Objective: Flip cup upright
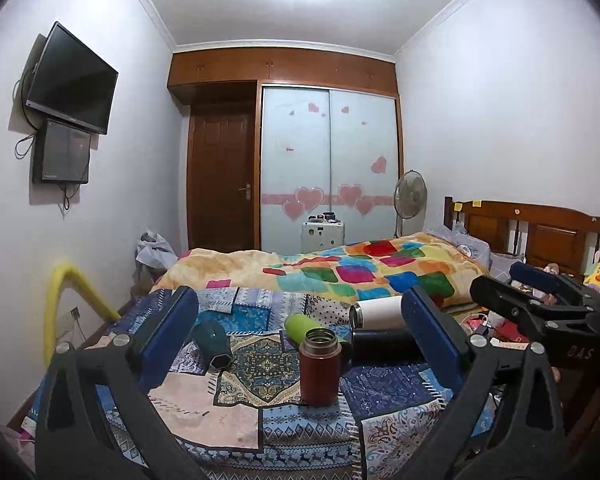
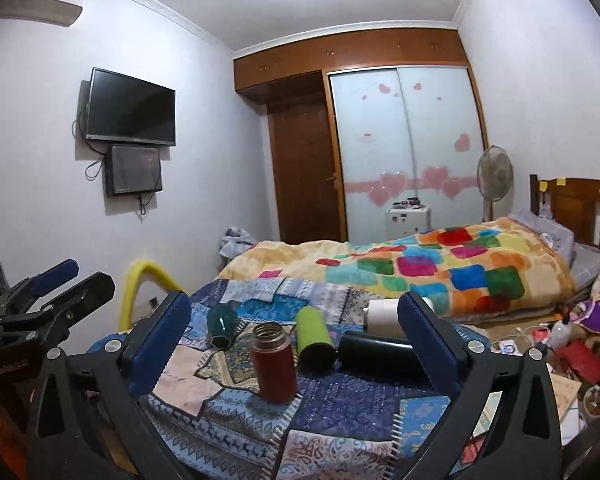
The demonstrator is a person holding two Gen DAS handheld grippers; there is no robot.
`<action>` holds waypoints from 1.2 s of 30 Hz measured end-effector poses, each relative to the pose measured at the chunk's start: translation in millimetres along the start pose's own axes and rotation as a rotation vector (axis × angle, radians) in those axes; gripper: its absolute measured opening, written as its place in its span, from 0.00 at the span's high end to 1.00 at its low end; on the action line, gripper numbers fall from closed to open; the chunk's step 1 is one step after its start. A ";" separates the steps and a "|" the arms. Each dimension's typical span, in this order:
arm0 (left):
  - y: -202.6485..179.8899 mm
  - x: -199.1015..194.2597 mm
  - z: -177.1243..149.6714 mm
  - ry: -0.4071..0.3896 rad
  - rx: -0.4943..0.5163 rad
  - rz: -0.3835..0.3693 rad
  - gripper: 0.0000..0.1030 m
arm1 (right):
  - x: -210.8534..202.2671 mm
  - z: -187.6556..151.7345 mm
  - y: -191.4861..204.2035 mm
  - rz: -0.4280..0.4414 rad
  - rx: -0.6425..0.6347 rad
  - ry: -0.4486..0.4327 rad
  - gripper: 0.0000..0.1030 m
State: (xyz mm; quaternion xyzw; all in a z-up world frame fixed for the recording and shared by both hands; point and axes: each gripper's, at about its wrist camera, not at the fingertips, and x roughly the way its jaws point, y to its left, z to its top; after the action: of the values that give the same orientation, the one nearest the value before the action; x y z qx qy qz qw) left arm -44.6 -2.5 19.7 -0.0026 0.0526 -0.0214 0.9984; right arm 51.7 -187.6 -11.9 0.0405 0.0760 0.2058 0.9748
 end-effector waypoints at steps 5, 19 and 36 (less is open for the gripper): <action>-1.2 1.2 -3.6 0.009 -0.004 -0.002 0.00 | -3.3 -3.1 1.5 -0.003 -0.010 0.000 0.00; 0.5 -1.0 -5.6 0.007 -0.013 -0.010 0.00 | -8.4 -6.8 4.1 -0.016 -0.027 -0.003 0.00; 0.7 3.4 -7.4 0.012 -0.022 -0.009 0.00 | -8.6 -6.5 5.9 -0.017 -0.030 -0.003 0.00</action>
State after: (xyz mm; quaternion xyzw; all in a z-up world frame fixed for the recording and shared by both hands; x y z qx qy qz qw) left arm -42.0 -1.9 11.9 -0.0139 0.0589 -0.0252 0.9978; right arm 40.6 -185.4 -16.6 0.0254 0.0717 0.1987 0.9771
